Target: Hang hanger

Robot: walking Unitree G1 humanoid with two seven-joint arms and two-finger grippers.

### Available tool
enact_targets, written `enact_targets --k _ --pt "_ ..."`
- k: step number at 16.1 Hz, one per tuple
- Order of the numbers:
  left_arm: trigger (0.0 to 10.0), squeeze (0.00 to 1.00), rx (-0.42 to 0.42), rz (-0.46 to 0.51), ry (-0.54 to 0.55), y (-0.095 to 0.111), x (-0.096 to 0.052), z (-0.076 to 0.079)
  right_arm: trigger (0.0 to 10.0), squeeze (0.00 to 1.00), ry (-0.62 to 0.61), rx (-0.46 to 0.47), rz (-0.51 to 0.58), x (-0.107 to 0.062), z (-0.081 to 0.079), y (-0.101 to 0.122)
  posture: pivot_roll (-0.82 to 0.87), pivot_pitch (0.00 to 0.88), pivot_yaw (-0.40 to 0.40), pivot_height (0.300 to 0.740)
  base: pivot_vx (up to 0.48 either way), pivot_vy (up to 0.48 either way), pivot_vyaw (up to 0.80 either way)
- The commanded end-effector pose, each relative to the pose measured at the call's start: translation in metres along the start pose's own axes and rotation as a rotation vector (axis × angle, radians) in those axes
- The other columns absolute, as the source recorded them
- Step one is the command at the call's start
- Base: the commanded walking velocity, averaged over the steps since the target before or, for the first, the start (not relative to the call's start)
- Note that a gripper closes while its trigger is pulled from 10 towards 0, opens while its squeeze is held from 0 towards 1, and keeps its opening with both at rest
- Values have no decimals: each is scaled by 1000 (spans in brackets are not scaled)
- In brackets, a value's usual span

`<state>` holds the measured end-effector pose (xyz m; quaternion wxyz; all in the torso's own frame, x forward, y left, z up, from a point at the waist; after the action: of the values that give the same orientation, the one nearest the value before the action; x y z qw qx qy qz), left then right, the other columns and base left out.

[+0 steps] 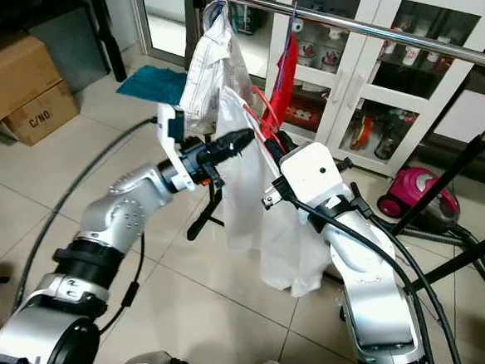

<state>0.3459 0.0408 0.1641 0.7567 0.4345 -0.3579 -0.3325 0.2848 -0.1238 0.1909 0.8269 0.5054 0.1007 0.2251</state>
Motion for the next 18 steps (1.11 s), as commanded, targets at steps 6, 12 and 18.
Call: enact_targets --k 6,12,18 --pt "0 0 402 12 156 24 -21 -11 0 0 -80 103 31 -12 23 -2 -119 0 90 740 0 0 0" --pt "157 0 472 -70 108 46 -60 -18 0 0 120 286 64 -31 39 -8 -112 0 94 740 0 0 0" --pt "10000 1000 496 -219 68 94 -106 -42 0 0 416 346 78 -56 58 -4 -106 0 109 740 0 0 0"
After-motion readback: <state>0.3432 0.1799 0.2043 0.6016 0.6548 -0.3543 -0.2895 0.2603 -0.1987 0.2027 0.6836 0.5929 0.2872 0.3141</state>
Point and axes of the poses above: a point about 5 cm out from each wrist's last joint towards the gripper, its own x axis pointing out of the wrist towards the gripper, its own y axis along the axis of the wrist's last joint, z = x × y, the point moved 3 cm from there along x, pointing out of the wrist towards the gripper
